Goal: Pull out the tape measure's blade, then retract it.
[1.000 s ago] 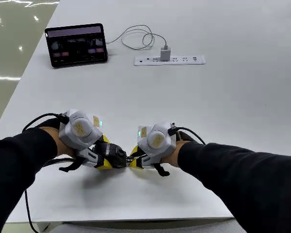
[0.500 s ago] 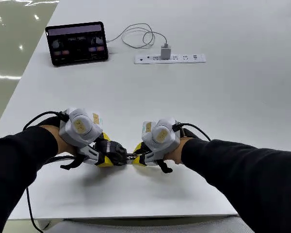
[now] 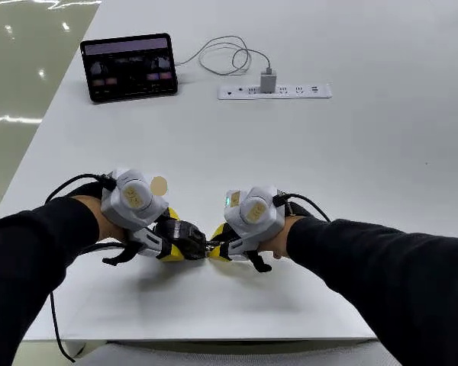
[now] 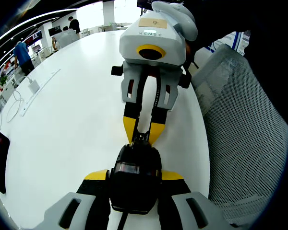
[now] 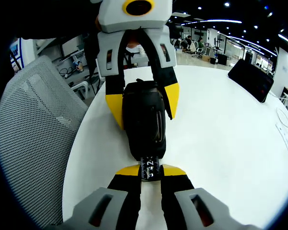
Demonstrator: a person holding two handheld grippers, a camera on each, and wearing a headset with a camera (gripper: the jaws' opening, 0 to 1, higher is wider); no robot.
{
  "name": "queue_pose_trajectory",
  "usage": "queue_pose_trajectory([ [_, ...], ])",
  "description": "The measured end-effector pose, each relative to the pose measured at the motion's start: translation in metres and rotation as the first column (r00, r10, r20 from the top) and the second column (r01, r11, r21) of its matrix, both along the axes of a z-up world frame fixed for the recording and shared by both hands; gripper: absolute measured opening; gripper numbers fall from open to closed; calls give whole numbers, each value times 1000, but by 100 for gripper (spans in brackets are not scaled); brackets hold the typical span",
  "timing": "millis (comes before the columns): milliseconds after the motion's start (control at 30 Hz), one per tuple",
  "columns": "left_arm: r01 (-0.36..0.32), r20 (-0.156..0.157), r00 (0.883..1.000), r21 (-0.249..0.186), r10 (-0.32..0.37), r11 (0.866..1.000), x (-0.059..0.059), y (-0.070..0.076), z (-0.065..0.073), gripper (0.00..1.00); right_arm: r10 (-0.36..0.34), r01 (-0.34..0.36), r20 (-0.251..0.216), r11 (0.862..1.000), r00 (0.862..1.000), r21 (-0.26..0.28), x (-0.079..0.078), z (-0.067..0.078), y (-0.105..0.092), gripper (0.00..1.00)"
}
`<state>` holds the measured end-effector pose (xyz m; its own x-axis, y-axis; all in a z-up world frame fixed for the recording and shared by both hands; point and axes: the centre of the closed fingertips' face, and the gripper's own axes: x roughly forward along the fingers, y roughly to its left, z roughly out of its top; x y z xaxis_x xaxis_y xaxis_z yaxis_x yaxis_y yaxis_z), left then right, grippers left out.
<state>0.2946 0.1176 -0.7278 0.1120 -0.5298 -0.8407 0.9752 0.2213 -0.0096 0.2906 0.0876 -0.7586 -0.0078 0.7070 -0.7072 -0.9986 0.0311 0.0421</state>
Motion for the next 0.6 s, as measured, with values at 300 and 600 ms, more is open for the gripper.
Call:
queue_pose_trajectory([
  [300, -10, 0, 1000, -12, 10, 1000, 1, 1, -1, 34, 10, -10, 13, 1000, 1000, -11, 0, 0, -6, 10],
  [600, -19, 2, 1000, -8, 19, 1000, 1, 0, 0, 34, 5, -5, 5, 1000, 1000, -22, 0, -1, -13, 10],
])
